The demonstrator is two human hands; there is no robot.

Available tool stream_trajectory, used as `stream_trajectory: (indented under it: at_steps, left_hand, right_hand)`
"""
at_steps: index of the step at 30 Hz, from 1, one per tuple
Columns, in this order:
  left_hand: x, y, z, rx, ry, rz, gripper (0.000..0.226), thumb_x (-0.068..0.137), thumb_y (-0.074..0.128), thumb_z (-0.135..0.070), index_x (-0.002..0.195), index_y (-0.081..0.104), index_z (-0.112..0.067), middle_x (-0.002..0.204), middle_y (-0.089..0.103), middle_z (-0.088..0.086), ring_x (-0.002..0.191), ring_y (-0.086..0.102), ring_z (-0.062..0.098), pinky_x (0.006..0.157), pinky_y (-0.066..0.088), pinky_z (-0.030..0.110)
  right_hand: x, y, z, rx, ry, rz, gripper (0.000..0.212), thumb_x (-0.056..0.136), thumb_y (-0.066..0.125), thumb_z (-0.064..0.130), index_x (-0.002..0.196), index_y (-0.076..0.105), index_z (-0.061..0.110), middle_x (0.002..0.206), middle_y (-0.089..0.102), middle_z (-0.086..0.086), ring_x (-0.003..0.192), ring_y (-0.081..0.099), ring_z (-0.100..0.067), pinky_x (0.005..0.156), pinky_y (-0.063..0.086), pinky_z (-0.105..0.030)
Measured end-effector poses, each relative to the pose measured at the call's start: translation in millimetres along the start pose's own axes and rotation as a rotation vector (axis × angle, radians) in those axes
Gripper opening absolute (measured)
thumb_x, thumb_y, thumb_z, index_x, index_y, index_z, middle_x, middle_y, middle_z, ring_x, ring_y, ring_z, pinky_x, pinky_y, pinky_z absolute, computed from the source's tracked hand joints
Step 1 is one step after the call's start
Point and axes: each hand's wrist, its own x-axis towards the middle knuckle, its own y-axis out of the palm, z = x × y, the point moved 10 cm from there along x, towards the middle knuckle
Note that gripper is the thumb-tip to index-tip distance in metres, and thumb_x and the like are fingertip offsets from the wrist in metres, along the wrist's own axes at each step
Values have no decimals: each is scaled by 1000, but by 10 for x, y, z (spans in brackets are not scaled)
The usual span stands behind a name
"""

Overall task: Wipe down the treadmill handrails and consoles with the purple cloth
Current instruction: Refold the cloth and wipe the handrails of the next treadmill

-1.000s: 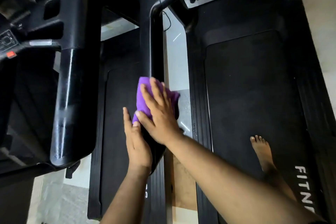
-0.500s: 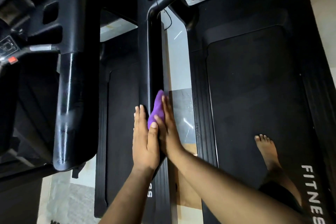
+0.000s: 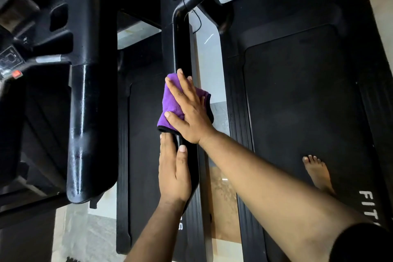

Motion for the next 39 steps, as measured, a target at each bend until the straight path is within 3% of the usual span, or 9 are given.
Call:
stream_trajectory:
  at_steps: [5,9,12,16,22,26,32,36,39]
  left_hand:
    - [-37,-30,77,6,-49,-30,61,106,30,-49,162,26,-26,164,35,-9,154,29,15,123,26,57]
    - [-39,9,169,296,-135,2,78,95,16,-77,162,3,-38,173,0,-12,157,-5,1,128,6,56]
    - [-3,30,120,411,-108,11,89,90,11,-86,162,0,-35,172,-10,-12,157,-10,1,129,2,50]
    - [84,29,151,509,-120,44,110,84,9,-93,165,5,-19,173,-6,1,157,-14,6,128,5,55]
    - [176,94,24,645,-22,83,104,87,14,-91,165,-4,-25,172,-17,-1,158,-15,13,126,-7,52]
    - [348,126,15,710,-14,85,113,88,18,-91,163,4,-8,170,-6,8,159,-11,18,127,5,61]
    - [554,187,-107,851,49,150,108,85,18,-92,164,-9,-24,172,-18,1,158,-18,23,122,-8,64]
    - [759,190,-129,686,33,146,110,86,24,-92,165,-5,-21,172,-12,2,158,-16,18,125,1,64]
    - [761,183,-126,590,34,125,109,87,33,-88,165,-3,-22,173,-12,-1,159,-12,17,126,4,61]
  right_hand:
    - [-465,164,-72,77,26,-81,82,97,43,43,163,8,9,172,3,-11,159,-1,-22,125,13,-57]
    - [301,-104,-230,121,171,-93,84,97,40,54,164,1,23,173,0,0,159,2,-17,127,12,-54]
    - [291,-118,-215,162,205,-138,82,97,41,50,164,6,21,173,3,-1,158,2,-13,128,10,-48]
    - [-163,60,-205,182,108,-69,79,99,45,42,163,5,19,173,2,-3,158,-2,-13,128,7,-50]
    - [562,-163,-169,34,108,-65,80,91,42,48,163,7,37,172,-5,7,159,3,-23,122,21,-60]
    - [281,-56,4,-37,-82,23,76,95,42,40,164,13,24,172,-7,1,159,-4,-31,120,18,-65]
    - [1209,-332,-84,-55,-29,-24,81,89,41,42,163,16,22,173,-1,-2,158,-2,-31,122,16,-64]
    - [771,-170,-48,-50,-86,24,79,96,43,41,164,12,14,171,-8,-7,158,-10,-31,123,8,-64]
    - [1142,-270,-119,-28,-154,67,75,96,46,40,162,20,15,171,-4,-4,158,-10,-32,123,6,-65]
